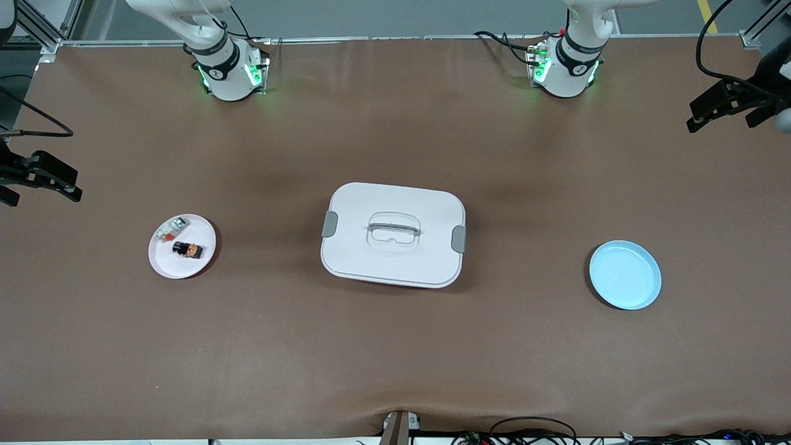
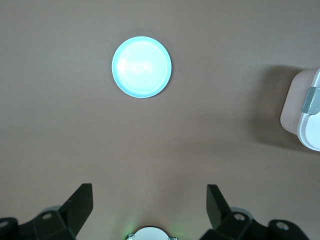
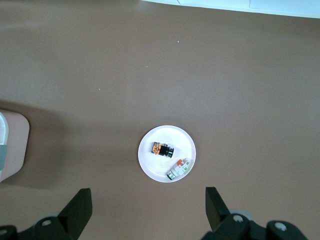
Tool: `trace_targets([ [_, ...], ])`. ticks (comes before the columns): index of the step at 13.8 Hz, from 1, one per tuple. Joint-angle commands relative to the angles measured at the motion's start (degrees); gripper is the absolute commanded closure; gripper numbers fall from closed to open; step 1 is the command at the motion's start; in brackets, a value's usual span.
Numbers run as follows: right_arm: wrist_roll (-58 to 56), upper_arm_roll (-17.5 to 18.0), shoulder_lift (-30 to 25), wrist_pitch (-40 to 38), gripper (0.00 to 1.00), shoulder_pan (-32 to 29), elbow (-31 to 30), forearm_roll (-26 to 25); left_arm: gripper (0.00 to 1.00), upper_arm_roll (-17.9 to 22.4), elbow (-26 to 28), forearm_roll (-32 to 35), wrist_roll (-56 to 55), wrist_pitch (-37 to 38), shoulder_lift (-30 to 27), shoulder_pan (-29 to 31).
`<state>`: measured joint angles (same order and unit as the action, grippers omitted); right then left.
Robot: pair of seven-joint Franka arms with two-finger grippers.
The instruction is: Transfer orange switch to right arm and place
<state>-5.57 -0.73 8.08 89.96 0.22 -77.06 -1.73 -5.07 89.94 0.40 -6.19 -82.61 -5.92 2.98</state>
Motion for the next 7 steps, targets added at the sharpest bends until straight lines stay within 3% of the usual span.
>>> trace_targets([
  [1,0.6,0.4,-0.4,-0.7,0.00,-0.4,0.2,0.9,0.00,0.1,-0.6,-0.1,1.2,0.6,-0.5,0.2],
  [7,6.2,0.2,-0.3,-3.0,0.00,-0.6,0.2,1.7,0.00,0.1,-0.3,-0.1,1.2,0.5,-0.4,0.5],
])
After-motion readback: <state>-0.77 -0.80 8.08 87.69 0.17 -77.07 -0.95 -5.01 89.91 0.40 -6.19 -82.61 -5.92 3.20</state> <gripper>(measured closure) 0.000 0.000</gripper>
